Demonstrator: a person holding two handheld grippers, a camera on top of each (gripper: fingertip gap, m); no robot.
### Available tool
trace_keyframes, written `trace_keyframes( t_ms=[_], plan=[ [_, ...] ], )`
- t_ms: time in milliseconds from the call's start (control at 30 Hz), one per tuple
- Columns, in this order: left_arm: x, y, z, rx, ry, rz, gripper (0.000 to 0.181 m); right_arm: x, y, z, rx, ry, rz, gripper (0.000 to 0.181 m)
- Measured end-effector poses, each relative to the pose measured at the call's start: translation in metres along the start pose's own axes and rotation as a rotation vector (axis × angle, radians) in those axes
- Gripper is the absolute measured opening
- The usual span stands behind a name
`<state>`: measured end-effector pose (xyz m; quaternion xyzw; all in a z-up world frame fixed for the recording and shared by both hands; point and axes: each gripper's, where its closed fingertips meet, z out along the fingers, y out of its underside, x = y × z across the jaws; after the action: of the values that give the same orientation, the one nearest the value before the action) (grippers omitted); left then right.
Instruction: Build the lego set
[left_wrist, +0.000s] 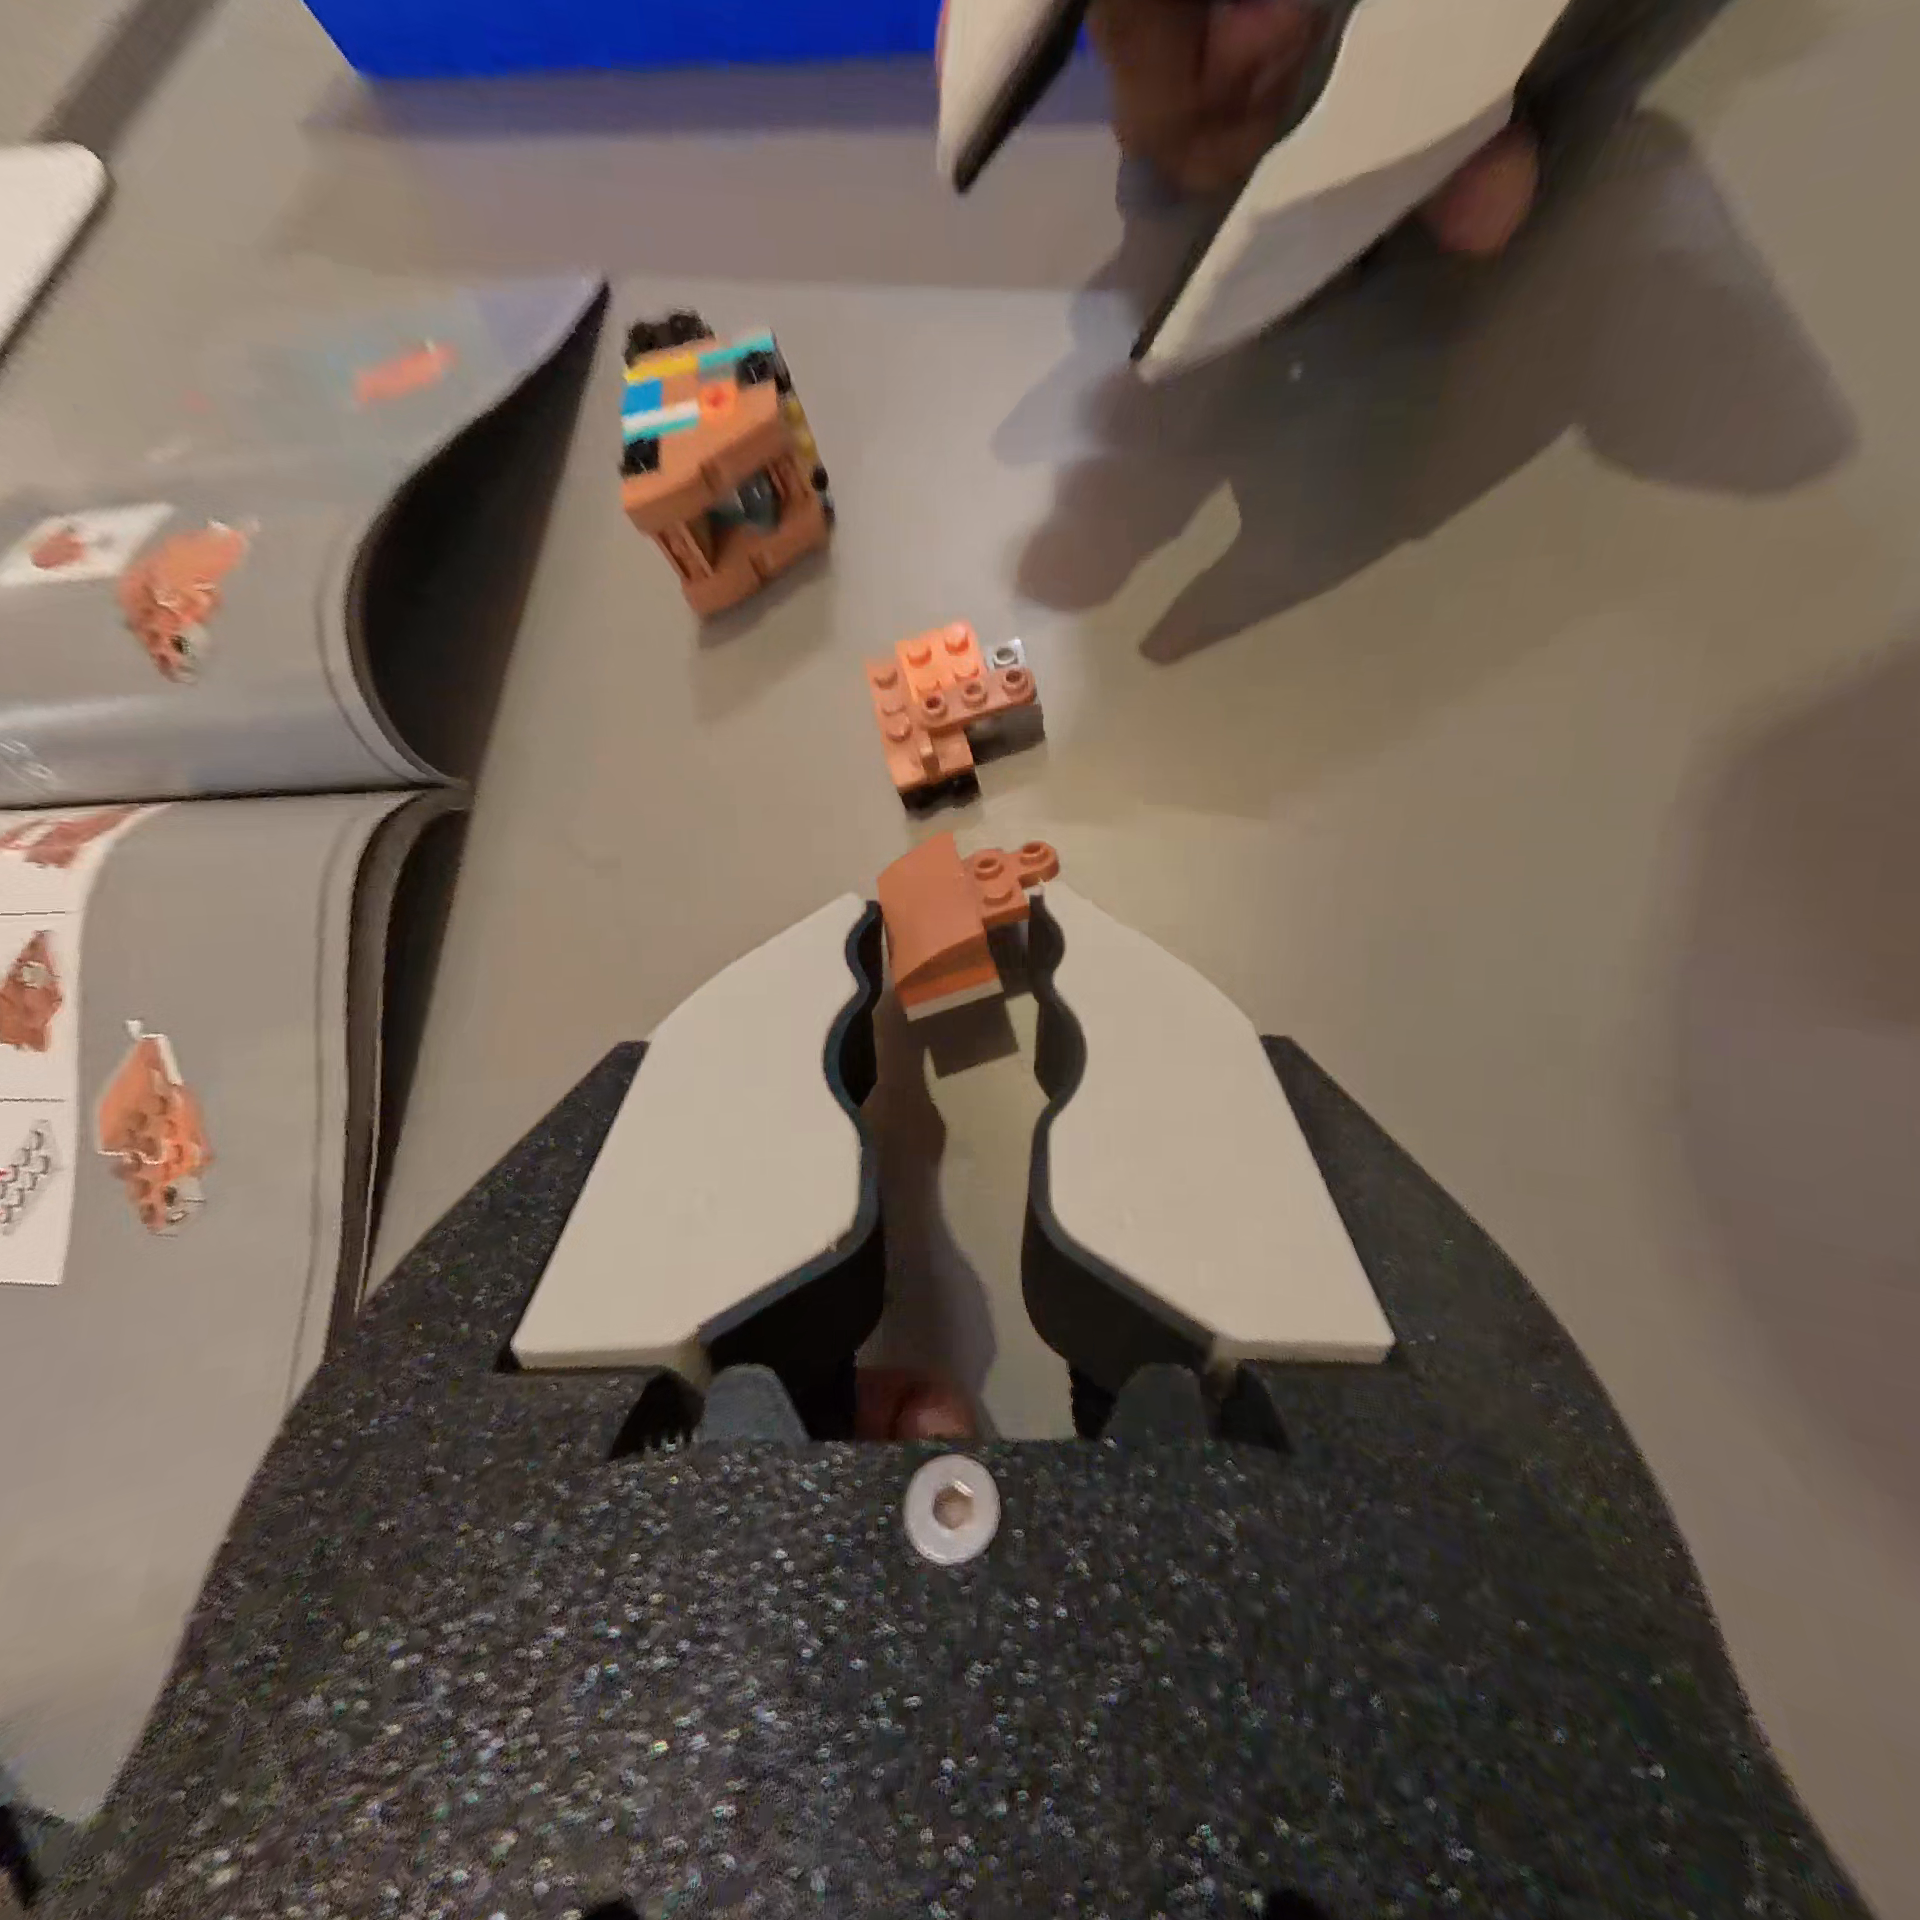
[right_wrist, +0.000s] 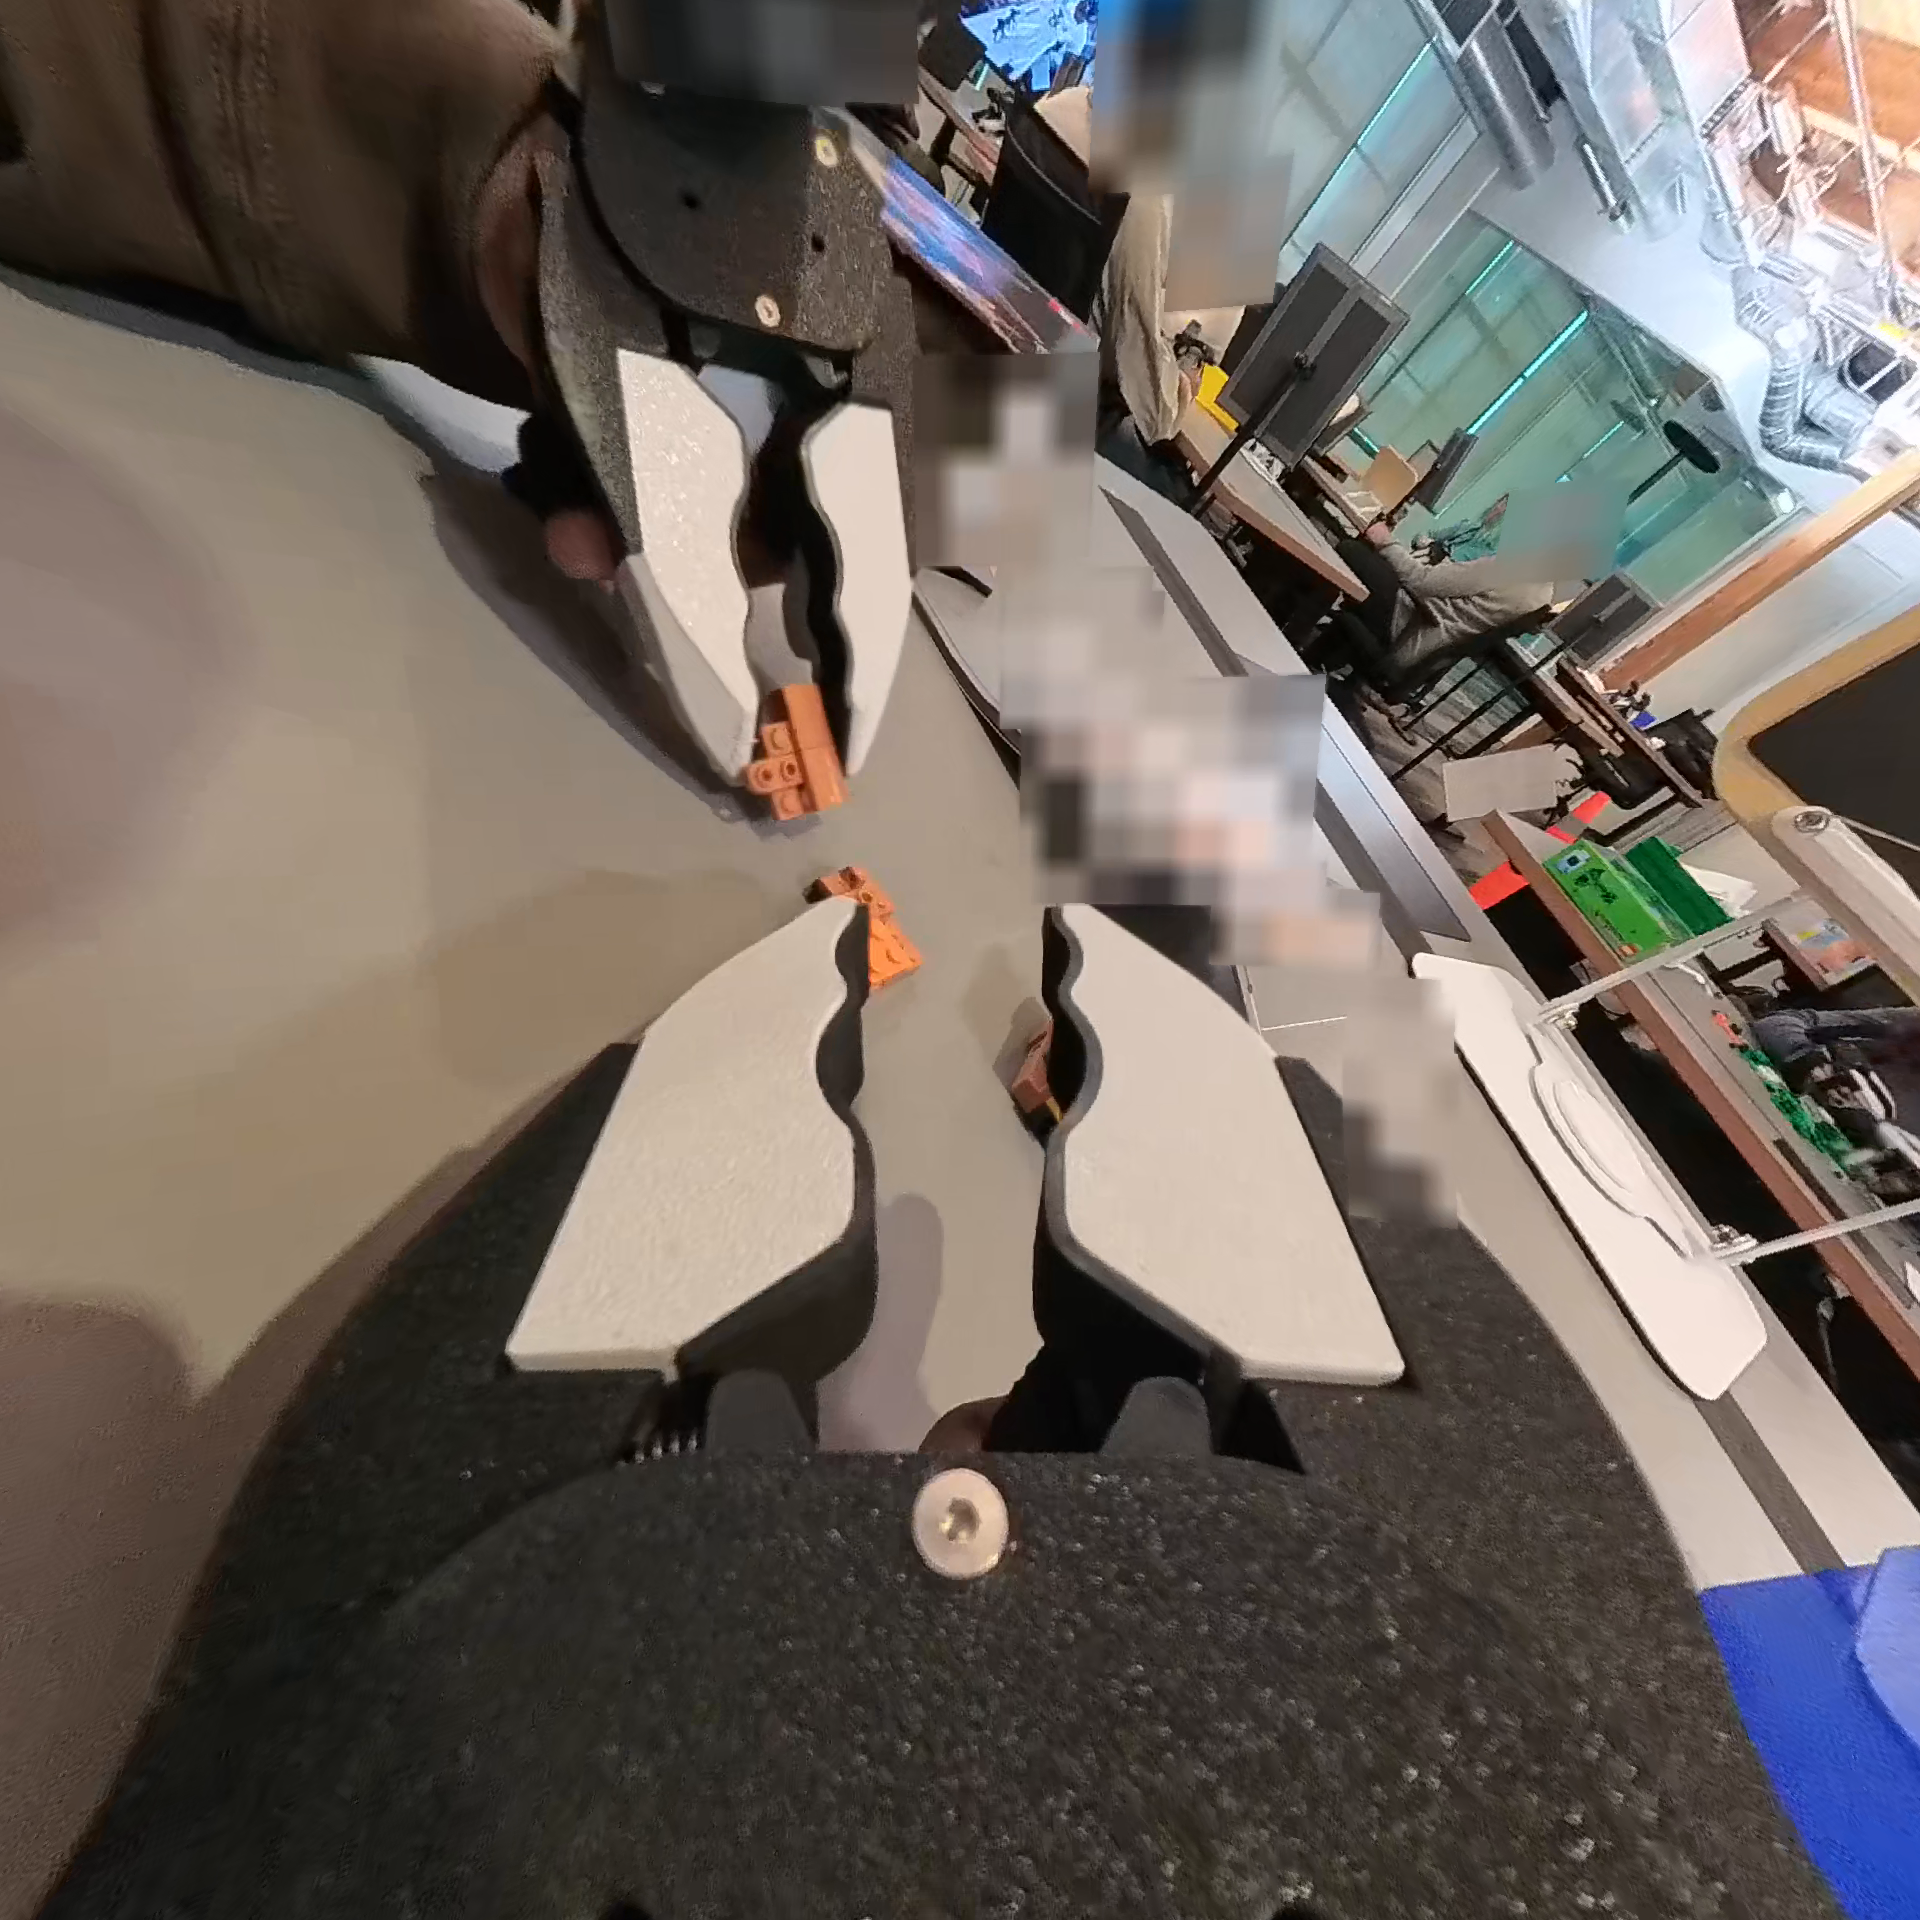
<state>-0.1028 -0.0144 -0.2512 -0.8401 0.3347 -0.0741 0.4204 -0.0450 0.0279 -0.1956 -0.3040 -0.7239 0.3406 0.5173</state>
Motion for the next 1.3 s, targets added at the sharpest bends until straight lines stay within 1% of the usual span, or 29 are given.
trace_keyframes(
  t_ms=[133, 300, 367, 433, 500, 633, 733, 833, 1000, 1133, 1300],
  plan=[
    [0.004, 0.002, 0.001, -0.025, 0.046, -0.045, 0.028, -0.001, 0.002, 0.001, -0.013, 0.003, -0.011, 0.030],
    [0.009, 0.003, -0.001, -0.021, 0.084, -0.033, 0.036, 0.002, 0.003, 0.002, -0.020, 0.011, -0.001, 0.030],
    [0.009, 0.000, -0.004, 0.010, 0.085, -0.034, 0.038, 0.002, 0.004, 0.002, -0.024, 0.015, -0.002, 0.030],
    [0.006, -0.006, -0.010, 0.068, 0.075, -0.045, 0.039, 0.003, 0.005, 0.001, -0.024, 0.019, -0.001, 0.030],
    [-0.002, -0.012, -0.019, 0.145, 0.040, -0.056, 0.040, 0.005, 0.005, 0.001, -0.025, 0.023, 0.005, 0.030],
    [-0.028, -0.024, -0.037, 0.310, -0.090, -0.104, 0.041, 0.007, 0.006, 0.001, -0.030, 0.034, 0.020, 0.030],
    [-0.048, -0.026, -0.048, 0.378, -0.185, -0.155, 0.043, 0.010, 0.007, 0.002, -0.035, 0.043, 0.034, 0.031],
    [-0.061, -0.023, -0.053, 0.388, -0.266, -0.152, 0.040, 0.011, 0.007, 0.001, -0.032, 0.044, 0.048, 0.032],
    [-0.069, -0.020, -0.064, 0.417, -0.335, -0.130, 0.021, 0.011, 0.007, 0.001, -0.028, 0.045, 0.047, 0.029],
    [-0.068, -0.016, -0.063, 0.390, -0.330, -0.121, 0.017, 0.011, 0.007, 0.001, -0.032, 0.047, 0.043, 0.027],
    [-0.069, -0.014, -0.062, 0.373, -0.332, -0.118, 0.018, 0.010, 0.007, 0.000, -0.028, 0.045, 0.034, 0.026]
  ],
)
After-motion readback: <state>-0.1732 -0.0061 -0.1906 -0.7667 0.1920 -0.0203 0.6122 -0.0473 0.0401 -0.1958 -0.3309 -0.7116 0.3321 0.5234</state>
